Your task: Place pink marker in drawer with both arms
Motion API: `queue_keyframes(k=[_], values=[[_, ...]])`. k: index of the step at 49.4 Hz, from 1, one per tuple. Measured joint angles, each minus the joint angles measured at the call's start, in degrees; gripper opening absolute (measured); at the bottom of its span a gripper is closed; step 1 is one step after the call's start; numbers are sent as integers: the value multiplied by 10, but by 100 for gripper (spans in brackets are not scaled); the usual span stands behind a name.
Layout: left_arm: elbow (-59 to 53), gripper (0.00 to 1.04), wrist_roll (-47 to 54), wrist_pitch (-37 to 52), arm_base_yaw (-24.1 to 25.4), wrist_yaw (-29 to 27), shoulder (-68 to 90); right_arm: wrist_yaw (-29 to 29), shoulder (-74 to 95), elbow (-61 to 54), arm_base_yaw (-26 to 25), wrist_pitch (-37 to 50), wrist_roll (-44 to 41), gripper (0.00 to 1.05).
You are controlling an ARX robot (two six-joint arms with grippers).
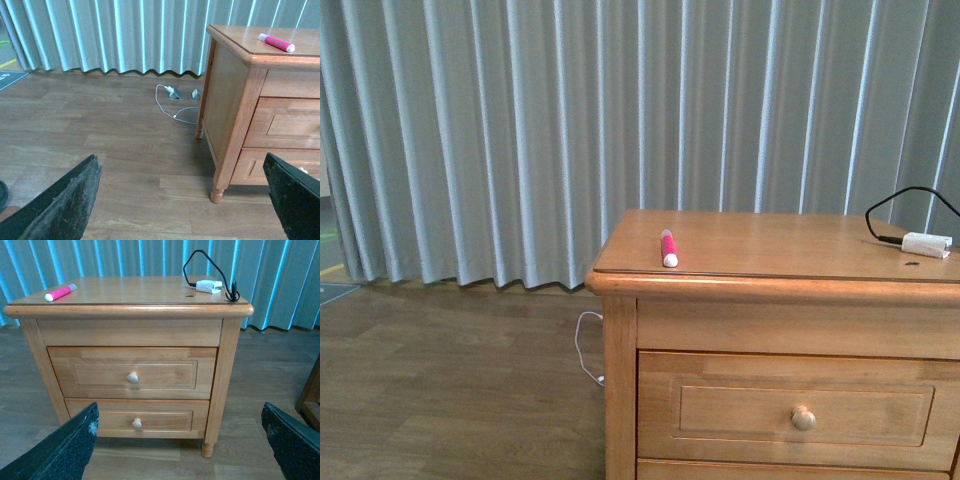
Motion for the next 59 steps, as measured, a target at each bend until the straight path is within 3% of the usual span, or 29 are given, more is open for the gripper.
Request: queue_keyframes(k=[49, 53, 59], values=[[0, 99, 0, 0, 0, 0, 0, -1, 1, 0, 0, -1, 0, 96], [0, 99, 0, 0, 0, 0, 0, -30, 95, 54, 4, -120, -9, 96], [0, 98, 0, 0, 0, 0, 0, -9, 214, 75, 33, -59, -14, 96]])
